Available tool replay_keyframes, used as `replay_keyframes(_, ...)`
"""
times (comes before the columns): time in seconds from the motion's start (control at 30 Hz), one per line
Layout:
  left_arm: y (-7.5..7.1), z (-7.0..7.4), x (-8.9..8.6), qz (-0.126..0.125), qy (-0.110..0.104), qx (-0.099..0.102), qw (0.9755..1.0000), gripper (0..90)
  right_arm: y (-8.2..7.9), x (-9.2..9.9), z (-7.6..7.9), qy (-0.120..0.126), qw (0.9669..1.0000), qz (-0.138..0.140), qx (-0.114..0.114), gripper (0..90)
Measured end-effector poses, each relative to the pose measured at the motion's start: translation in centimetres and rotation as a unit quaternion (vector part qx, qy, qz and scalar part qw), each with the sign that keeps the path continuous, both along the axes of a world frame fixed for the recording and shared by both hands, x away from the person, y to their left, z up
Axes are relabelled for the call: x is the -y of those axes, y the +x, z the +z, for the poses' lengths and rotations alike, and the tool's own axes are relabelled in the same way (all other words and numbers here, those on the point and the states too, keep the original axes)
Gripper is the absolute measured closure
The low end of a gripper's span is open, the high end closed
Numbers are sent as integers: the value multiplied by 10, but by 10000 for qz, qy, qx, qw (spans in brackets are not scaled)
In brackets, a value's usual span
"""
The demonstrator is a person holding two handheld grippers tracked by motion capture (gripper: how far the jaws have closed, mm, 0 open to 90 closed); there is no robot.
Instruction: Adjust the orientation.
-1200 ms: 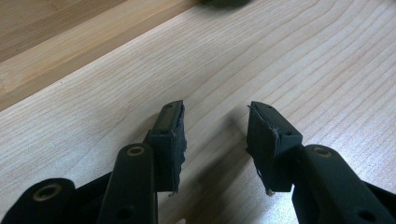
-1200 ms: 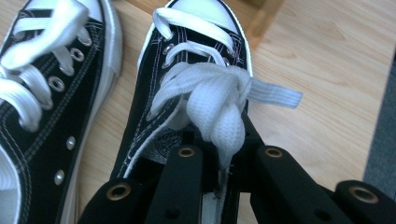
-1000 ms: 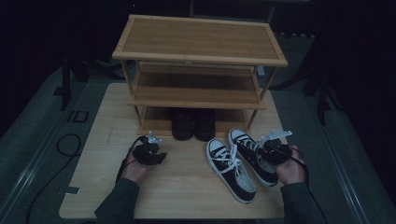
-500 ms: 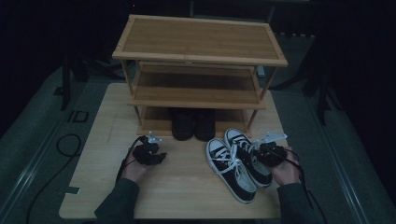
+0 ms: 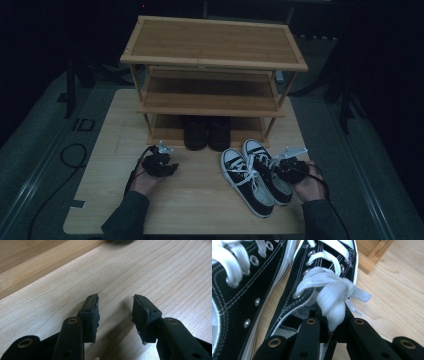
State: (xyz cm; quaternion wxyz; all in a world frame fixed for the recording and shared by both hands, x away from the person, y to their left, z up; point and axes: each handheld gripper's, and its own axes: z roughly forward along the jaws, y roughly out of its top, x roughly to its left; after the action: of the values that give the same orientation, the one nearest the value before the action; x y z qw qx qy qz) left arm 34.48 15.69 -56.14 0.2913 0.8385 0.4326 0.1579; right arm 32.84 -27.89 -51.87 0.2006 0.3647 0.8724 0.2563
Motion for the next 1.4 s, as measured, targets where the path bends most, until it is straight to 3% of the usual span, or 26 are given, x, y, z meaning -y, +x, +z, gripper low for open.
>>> replay_keyframes(0.67, 0, 0, 0, -4, -1, -6, 10000, 565, -2, 2, 2, -132, 9996, -172, 203, 842)
replay_keyframes(1.1, 0, 0, 0, 0, -5, 5, 10000, 565, -5, 0, 2, 106, 9999, -18, -50, 827)
replay_keyframes(1.23, 0, 0, 0, -6, 1, -2, 10000, 564, -4, -2, 2, -23, 9999, 55, -137, 814)
replay_keyframes(1.4, 0, 0, 0, -15, -10, -4, 10000, 564, -2, 1, 4, 55, 9991, 135, -405, 688)
